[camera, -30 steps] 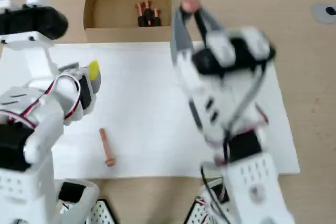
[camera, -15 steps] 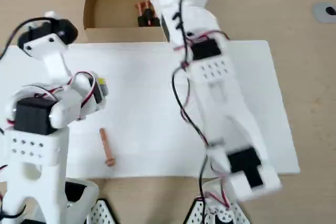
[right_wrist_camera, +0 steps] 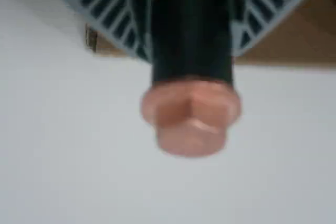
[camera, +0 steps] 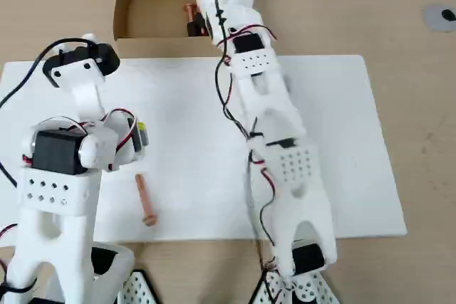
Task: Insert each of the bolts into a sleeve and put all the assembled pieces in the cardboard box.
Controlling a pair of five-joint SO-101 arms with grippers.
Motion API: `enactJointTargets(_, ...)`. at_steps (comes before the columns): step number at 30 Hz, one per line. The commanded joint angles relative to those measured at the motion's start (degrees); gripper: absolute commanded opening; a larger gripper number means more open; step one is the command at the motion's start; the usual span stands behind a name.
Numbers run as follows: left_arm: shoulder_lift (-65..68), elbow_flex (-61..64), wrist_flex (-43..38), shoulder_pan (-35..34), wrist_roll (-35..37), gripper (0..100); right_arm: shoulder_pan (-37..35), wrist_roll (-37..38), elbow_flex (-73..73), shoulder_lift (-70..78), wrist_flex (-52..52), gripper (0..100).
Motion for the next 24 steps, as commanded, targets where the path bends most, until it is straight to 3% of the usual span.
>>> enactJointTargets(1, -0.04, -0.53, 0.00, -0.18, -0.35, 12, 1.19, 2.90, -15.78, 6.64, 2.73, 1.3)
enactJointTargets(9, -0.04, -1.14, -0.09, -0.18, -0.44, 12, 1.01, 5.27, -31.60, 22.11, 6.51, 1.4)
enactJointTargets(16, -0.04, -1.23, -1.85, -0.18, -0.44, 12, 0.92, 4.92, -36.26, 24.84, 13.54, 23.5)
enactJointTargets(24, -0.04, -1.23, -3.69, -0.18, 0.00, 12, 1.19, 4.92, -41.10, 24.75, 15.30, 25.0)
